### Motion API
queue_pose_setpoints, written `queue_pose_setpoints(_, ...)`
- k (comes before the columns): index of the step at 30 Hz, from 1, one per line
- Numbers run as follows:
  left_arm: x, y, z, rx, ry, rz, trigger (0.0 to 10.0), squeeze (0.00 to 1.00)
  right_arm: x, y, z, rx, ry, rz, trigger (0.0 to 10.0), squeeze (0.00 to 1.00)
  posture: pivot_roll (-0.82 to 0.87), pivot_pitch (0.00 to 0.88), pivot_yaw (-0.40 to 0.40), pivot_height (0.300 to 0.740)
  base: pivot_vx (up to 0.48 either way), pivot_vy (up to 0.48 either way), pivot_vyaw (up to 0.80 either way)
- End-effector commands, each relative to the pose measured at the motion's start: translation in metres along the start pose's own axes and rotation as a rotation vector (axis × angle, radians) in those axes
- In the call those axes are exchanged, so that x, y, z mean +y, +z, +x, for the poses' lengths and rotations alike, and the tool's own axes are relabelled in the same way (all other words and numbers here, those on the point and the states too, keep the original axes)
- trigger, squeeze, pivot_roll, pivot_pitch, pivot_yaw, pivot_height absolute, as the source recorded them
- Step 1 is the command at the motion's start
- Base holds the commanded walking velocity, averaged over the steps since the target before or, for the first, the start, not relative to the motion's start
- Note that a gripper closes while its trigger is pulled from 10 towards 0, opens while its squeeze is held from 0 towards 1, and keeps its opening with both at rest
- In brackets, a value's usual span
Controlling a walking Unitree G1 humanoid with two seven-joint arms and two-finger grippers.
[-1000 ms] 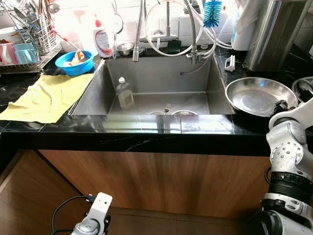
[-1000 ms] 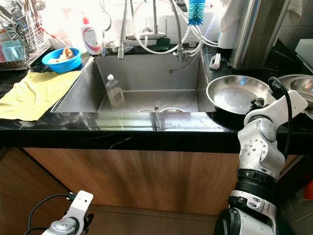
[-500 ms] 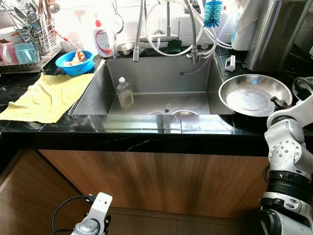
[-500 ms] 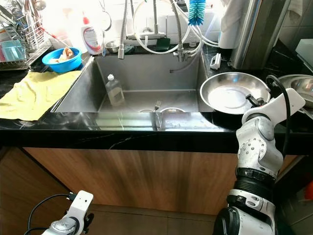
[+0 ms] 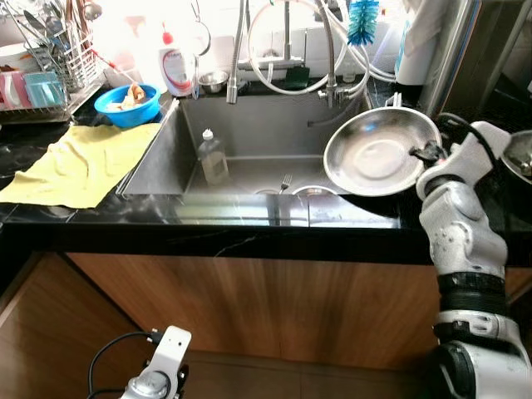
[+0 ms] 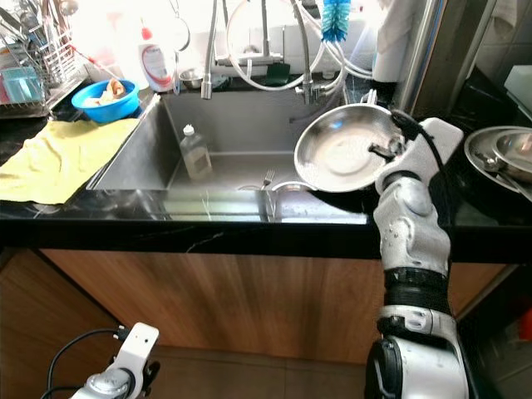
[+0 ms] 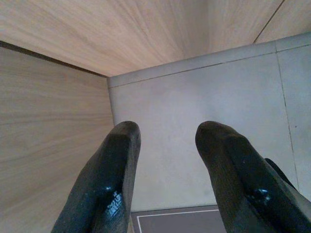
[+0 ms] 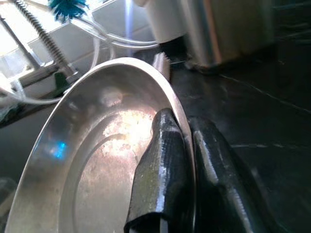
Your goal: Kitchen organization
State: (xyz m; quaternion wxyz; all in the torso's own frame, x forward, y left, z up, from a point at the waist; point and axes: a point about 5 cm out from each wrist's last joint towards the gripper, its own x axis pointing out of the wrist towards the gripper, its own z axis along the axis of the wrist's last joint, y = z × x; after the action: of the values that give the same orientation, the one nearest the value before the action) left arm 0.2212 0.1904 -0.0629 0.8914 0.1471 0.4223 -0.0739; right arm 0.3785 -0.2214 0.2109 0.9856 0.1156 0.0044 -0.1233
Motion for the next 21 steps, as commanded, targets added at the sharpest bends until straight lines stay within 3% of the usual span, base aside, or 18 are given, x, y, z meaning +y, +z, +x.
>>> queue_pose_setpoints(1, 0.003, -0.002, -0.001, 0.006, 0.010, 0.017, 10.0, 0.00, 0.010, 0.006, 0.005, -0.031, 0.042, -0.070, 10.0, 0.00, -0.12, 0.000, 0.081, 0.740, 0.000, 0.000, 0.00)
queue_pose_setpoints(8, 0.002, -0.001, 0.000, 0.001, 0.012, 0.009, 10.0, 0.00, 0.023, 0.009, 0.020, -0.048, 0.108, -0.262, 10.0, 0.00, -0.11, 0.000, 0.067, 0.740, 0.000, 0.000, 0.00)
queue_pose_setpoints(21, -0.001, -0.002, 0.000, -0.001, 0.021, -0.022, 10.0, 0.00, 0.031, -0.007, 0.029, 0.032, 0.178, -0.447, 10.0, 0.00, -0.09, 0.000, 0.044, 0.740, 0.000, 0.000, 0.00)
